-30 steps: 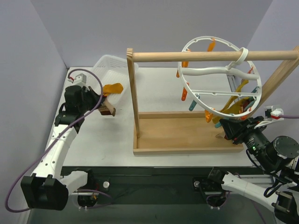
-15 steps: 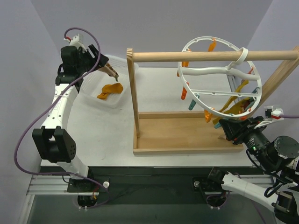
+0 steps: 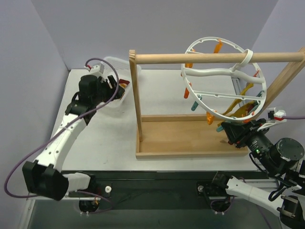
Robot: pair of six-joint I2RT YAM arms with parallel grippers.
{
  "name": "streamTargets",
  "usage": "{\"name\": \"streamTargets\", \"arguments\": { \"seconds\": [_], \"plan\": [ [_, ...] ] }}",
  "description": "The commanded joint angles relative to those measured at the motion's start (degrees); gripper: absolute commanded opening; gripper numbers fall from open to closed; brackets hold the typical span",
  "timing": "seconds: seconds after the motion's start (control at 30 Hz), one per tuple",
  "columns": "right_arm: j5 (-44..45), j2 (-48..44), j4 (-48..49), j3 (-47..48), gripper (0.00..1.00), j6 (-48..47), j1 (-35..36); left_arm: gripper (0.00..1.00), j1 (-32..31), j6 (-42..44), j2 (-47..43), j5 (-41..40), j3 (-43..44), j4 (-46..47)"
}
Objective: Remove the socks clipped to the hanger
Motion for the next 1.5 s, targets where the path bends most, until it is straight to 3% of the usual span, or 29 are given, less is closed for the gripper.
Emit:
{"name": "streamTargets", "arguments": {
  "seconds": [0.0, 0.2, 0.4, 0.53, 0.6, 0.63, 0.7, 0.73, 0.77, 0.87, 1.13, 1.3, 1.47],
  "plan": [
    [-0.36, -0.66, -0.25, -0.84, 0.00, 1.04, 0.33, 0.69, -6.11, -2.59, -15.32, -5.17, -13.53, 4.99],
    [-0.09, -0.75, -2.53, 0.48, 0.00, 0.69, 0.41, 0.66, -8.85, -5.58, -34.31, -12.30, -24.46, -0.20],
    [-0.44, -1.19, -2.97, 0.04, 0.00, 1.83, 0.50, 0.55, -11.39, -11.90, -49.61, -2.65, -37.11, 6.02],
    [0.25, -1.46, -2.97, -1.01, 0.00, 2.53, 0.50, 0.54, -20.76, -16.31, -52.79, -1.41, -46.00, 14.64],
    [0.35, -1.46, -2.97, -0.93, 0.00, 2.80, 0.50, 0.54, -27.18, -16.49, -49.38, -5.08, -46.36, 17.90],
    [0.17, -1.54, -2.97, -0.84, 0.00, 2.72, 0.50, 0.54, -35.66, -15.70, -46.23, -7.88, -45.92, 19.82],
    [0.00, -1.19, -2.97, -0.31, 0.00, 2.72, 0.50, 0.54, -44.84, -11.86, -42.96, -18.59, -43.90, 23.17],
    [-0.09, -1.10, -2.97, -0.14, 0.00, 3.06, 0.50, 0.54, -54.80, -10.61, -39.81, -22.20, -43.37, 24.40],
    [-0.18, -1.10, -2.97, 0.04, 0.00, 3.24, 0.41, 0.54, -58.82, -8.34, -38.22, -29.63, -43.20, 28.41],
    [-0.44, -0.58, -2.97, 0.57, 0.00, 3.68, 0.50, 0.56, -69.72, -4.37, -29.61, -35.15, -43.37, 41.04],
    [-2.55, 3.02, -3.06, 2.41, 0.03, 5.79, 0.50, 0.74, -70.20, 5.30, 1.38, -21.27, -29.34, 63.92],
    [-3.61, 4.34, -2.98, 2.94, 0.04, 6.84, 0.50, 0.84, -70.20, 15.75, 20.98, -18.20, -16.06, 70.28],
    [-3.52, 4.26, -3.06, 2.94, 0.04, 7.55, 0.41, 0.91, -70.02, 27.88, 33.77, -19.60, -2.88, 72.57]
  ]
}}
